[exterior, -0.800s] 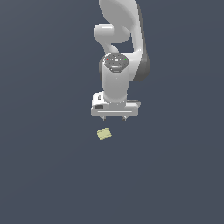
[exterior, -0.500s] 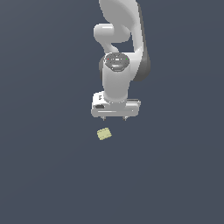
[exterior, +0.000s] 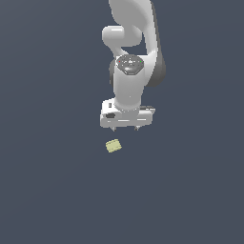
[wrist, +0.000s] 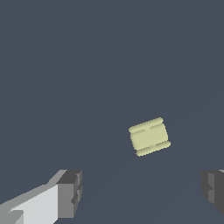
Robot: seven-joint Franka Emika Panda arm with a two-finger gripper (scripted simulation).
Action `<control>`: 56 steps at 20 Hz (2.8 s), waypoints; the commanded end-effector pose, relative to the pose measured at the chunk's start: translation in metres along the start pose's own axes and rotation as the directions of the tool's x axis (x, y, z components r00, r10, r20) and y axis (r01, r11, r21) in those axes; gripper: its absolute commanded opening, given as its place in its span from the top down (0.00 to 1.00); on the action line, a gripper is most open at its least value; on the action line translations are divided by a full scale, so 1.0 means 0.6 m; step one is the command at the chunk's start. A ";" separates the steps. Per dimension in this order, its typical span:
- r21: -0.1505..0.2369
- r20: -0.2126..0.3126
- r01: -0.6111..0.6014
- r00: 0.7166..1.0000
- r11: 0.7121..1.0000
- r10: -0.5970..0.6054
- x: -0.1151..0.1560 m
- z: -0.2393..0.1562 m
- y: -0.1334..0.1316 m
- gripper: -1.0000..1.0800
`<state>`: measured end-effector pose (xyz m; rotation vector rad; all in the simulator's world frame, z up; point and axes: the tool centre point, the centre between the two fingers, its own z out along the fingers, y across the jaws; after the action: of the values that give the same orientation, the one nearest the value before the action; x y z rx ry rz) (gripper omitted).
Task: Pick up the object and move it to a goal position.
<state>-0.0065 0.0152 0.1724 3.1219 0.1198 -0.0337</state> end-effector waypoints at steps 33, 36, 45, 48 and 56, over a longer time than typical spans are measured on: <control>0.029 0.015 -0.737 0.675 0.675 0.737 -0.001 0.132 0.058 0.04; 0.028 0.015 -0.799 0.601 0.601 0.799 -0.003 0.147 0.066 0.04; 0.027 0.012 -0.914 0.405 0.405 0.914 -0.008 0.179 0.088 0.04; 0.026 0.010 -0.932 0.362 0.362 0.932 -0.009 0.186 0.093 0.04; 0.026 0.009 -0.949 0.313 0.313 0.950 -0.010 0.193 0.098 0.04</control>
<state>-0.0105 -0.0456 0.0578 2.6189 -1.7351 -0.0009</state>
